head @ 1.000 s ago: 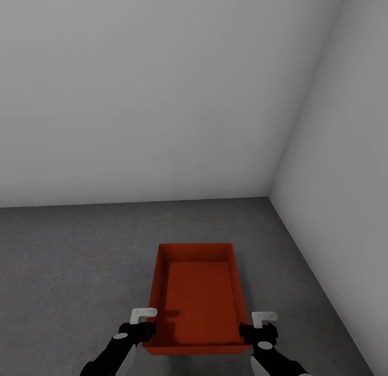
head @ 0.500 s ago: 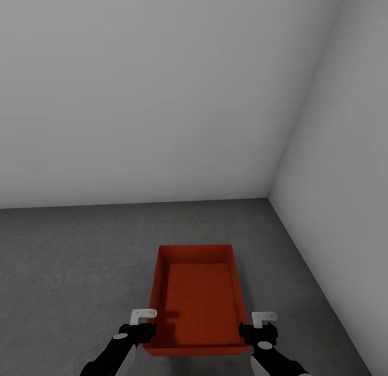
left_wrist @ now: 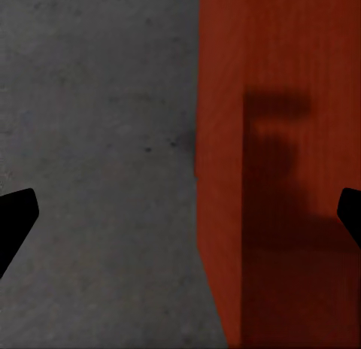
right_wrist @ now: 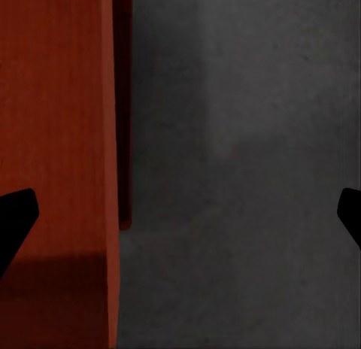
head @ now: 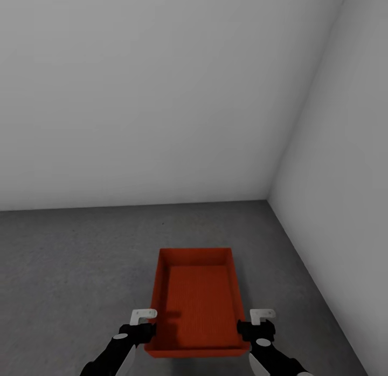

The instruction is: Move the two storage containers from the living room to the garage. In the garage, place one container on the floor and stack the other container on top of it (either order is fine).

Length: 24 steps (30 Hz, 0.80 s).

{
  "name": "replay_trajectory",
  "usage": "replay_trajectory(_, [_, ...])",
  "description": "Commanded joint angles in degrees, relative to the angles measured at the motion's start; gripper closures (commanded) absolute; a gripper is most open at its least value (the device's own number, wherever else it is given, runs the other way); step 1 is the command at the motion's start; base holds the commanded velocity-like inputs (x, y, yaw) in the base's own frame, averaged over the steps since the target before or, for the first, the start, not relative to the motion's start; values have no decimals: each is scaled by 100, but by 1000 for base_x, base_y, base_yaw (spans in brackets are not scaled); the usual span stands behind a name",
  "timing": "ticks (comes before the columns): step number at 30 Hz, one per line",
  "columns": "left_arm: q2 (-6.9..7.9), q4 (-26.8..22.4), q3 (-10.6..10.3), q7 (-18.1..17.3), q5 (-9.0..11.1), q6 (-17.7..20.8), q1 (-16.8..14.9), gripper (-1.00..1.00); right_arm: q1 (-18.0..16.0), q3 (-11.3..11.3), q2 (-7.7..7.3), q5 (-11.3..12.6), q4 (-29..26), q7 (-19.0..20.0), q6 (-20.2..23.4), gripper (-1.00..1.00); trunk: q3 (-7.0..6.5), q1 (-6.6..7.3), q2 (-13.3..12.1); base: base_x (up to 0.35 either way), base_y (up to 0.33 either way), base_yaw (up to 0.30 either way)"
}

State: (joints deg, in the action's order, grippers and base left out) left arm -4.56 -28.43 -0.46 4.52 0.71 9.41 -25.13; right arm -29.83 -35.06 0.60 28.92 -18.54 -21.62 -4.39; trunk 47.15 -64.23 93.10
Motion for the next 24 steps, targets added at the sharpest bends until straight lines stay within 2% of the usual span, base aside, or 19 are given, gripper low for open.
replay_trajectory(1, [-1, -12, -4, 22, 8, 34, 1, -100, -5, -45, -2, 62, -2, -26, -30, -100, -14, 23, -40, 0, 0, 0])
replay_trajectory(24, [-1, -9, -4, 31, 8, 25, 0, -100, -5, -44, -7, 61, -10, -34, -33, -100, -427, 528, -962, 0, 0, 0])
